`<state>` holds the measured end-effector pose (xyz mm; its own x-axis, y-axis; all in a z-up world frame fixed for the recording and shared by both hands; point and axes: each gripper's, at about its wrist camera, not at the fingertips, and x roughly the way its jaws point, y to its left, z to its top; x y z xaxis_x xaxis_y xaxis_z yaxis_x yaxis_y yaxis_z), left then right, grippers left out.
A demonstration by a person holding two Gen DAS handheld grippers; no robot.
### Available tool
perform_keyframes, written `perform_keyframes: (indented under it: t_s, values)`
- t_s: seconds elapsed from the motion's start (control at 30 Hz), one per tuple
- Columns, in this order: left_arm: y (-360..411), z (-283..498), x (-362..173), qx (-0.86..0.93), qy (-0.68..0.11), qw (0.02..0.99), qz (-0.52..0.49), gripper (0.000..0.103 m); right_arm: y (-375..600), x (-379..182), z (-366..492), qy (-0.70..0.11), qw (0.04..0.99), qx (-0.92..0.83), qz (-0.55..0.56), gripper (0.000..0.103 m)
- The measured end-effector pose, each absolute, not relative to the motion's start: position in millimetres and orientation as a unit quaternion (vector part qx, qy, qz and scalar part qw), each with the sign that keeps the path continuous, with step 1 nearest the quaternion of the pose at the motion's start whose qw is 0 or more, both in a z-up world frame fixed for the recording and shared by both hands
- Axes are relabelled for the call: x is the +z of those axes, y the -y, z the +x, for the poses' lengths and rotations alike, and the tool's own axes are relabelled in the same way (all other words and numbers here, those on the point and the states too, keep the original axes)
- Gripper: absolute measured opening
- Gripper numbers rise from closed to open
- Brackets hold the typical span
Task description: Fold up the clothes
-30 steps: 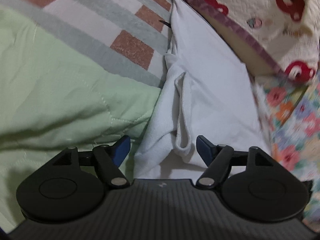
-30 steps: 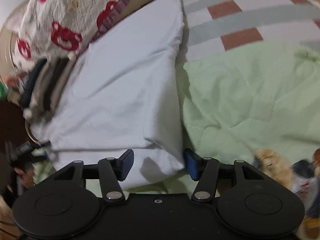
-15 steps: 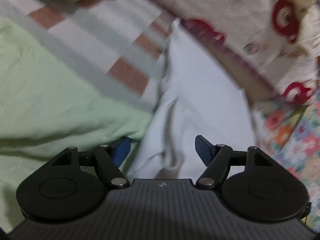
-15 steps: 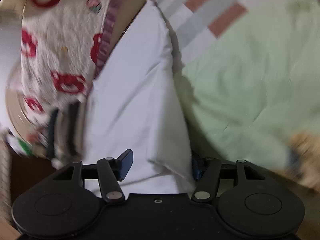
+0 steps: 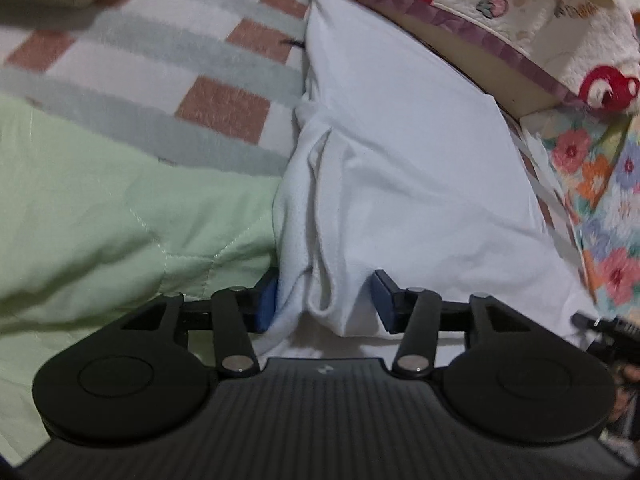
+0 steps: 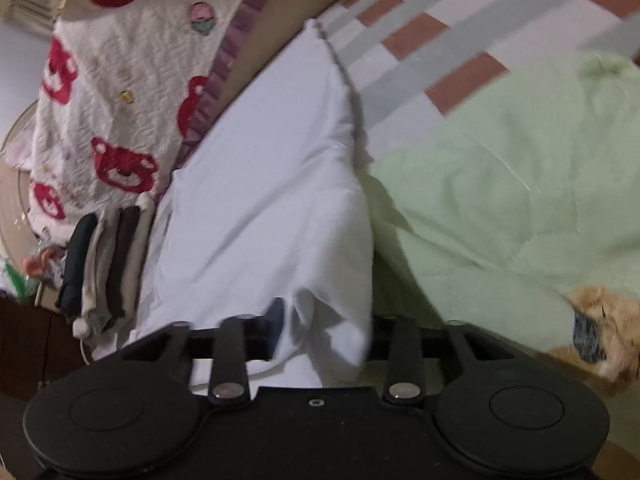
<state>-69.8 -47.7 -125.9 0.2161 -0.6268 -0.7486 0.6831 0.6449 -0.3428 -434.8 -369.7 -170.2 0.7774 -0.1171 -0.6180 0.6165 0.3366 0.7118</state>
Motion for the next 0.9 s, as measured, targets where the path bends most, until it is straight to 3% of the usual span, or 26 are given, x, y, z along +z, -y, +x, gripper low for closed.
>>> perform_keyframes:
  t_s: [0.07, 0.1, 0.13, 0.17, 0.2, 0.23, 0.43, 0.63, 0.7, 0.8, 0.87, 0.9]
  values:
    - [52, -74, -124, -0.42, -0.455, 0.783, 0.053, 0.041, 368, -179, -435, -0.238, 0.778, -0.235, 0.532, 0.049]
    - [54, -75, -124, -0.42, -0.451, 0.785, 0.065, 0.02, 367, -183, -432, -0.235, 0.779, -0.232, 0.533, 0.05]
    - [56, -77, -123, -0.42, -0.446, 0.787, 0.077, 0.014, 367, -187, -429, -0.231, 0.78, -0.229, 0.535, 0.052]
    - [58, -79, -121, -0.42, -0.441, 0.789, 0.087, 0.013, 370, -191, -426, -0.229, 0.777, -0.225, 0.542, 0.052]
    - [59, -83, -111, -0.422, -0.429, 0.793, 0.093, 0.013, 374, -192, -422, -0.23, 0.774, -0.215, 0.549, 0.041]
    - [61, -88, -101, -0.424, -0.417, 0.798, 0.099, 0.013, 377, -185, -418, -0.229, 0.778, -0.2, 0.55, 0.012]
    - [60, -87, -60, -0.454, -0.399, 0.794, 0.067, 0.013, 383, -138, -404, -0.232, 0.825, -0.174, 0.484, 0.011]
    - [57, -58, -107, -0.435, -0.499, 0.749, -0.025, 0.015, 383, -144, -399, -0.253, 0.825, -0.191, 0.468, 0.012]
    - [56, -54, -116, -0.431, -0.512, 0.742, -0.037, 0.016, 383, -151, -402, -0.251, 0.817, -0.199, 0.479, 0.013]
    - [54, -52, -130, -0.418, -0.534, 0.734, -0.049, 0.033, 382, -162, -408, -0.246, 0.806, -0.211, 0.495, 0.023]
    - [54, -52, -142, -0.413, -0.552, 0.722, -0.058, 0.048, 382, -169, -411, -0.244, 0.798, -0.219, 0.505, 0.053]
    - [55, -52, -146, -0.414, -0.56, 0.715, -0.062, 0.049, 382, -173, -413, -0.242, 0.794, -0.223, 0.51, 0.055]
